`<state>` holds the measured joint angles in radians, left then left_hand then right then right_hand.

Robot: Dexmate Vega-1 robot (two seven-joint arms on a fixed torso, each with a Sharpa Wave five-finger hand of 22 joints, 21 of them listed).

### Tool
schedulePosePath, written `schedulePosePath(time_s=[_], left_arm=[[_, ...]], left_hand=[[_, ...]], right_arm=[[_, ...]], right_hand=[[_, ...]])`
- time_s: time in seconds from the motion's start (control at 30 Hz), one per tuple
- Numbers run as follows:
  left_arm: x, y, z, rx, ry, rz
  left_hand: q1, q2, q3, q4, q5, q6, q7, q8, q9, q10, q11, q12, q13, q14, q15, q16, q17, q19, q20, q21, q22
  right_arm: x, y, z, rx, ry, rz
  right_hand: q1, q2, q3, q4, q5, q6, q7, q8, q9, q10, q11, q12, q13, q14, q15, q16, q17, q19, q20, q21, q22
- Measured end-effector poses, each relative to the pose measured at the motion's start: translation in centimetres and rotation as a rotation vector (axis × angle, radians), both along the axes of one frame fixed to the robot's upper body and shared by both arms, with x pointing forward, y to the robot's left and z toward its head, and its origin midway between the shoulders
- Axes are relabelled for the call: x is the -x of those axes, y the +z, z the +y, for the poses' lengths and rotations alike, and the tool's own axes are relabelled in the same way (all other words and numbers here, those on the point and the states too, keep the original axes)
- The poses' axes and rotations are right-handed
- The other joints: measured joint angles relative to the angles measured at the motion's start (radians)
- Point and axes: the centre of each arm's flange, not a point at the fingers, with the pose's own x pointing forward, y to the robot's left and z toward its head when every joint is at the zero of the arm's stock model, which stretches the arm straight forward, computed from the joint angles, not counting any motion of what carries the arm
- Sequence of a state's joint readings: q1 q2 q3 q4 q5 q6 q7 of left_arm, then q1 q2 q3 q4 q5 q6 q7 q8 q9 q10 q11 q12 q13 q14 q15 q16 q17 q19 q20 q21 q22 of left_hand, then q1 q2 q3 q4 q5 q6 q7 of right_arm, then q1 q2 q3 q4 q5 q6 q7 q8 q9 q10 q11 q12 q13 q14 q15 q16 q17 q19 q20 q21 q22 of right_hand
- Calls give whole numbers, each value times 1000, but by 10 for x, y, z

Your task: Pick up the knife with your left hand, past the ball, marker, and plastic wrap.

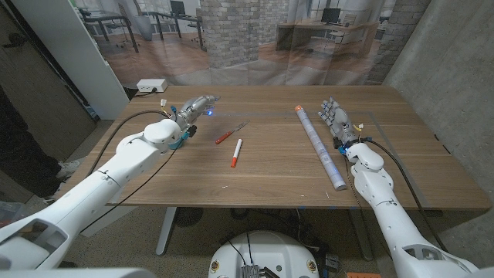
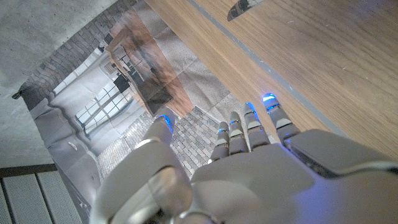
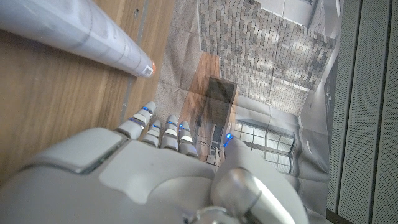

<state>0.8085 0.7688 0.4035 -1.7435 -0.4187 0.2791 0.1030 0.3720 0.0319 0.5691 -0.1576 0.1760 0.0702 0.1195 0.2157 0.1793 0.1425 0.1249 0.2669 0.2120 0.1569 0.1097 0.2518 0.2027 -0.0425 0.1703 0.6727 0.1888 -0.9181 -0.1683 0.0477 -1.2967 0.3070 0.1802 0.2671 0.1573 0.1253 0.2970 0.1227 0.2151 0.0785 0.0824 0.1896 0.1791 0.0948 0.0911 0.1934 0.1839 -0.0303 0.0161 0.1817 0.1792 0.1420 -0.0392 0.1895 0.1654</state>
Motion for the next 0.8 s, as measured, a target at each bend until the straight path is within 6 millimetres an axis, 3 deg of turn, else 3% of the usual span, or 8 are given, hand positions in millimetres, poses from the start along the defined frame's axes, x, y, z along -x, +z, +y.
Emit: schedulePosePath(time_s=[0.8], left_arm=[[8,38,-8,-275,48,147]], left_hand=[[64,38,8,-8,0,5,5,0,5,-9,9,0,13,-22,22,7,27,-10,27,-8,9]], right_arm=[[1,-13,-7,-33,-7,0]], right_hand=[[0,0,0,0,0,4,4,0,0,0,0,0,0,0,0,0,0,11,3,0,0]])
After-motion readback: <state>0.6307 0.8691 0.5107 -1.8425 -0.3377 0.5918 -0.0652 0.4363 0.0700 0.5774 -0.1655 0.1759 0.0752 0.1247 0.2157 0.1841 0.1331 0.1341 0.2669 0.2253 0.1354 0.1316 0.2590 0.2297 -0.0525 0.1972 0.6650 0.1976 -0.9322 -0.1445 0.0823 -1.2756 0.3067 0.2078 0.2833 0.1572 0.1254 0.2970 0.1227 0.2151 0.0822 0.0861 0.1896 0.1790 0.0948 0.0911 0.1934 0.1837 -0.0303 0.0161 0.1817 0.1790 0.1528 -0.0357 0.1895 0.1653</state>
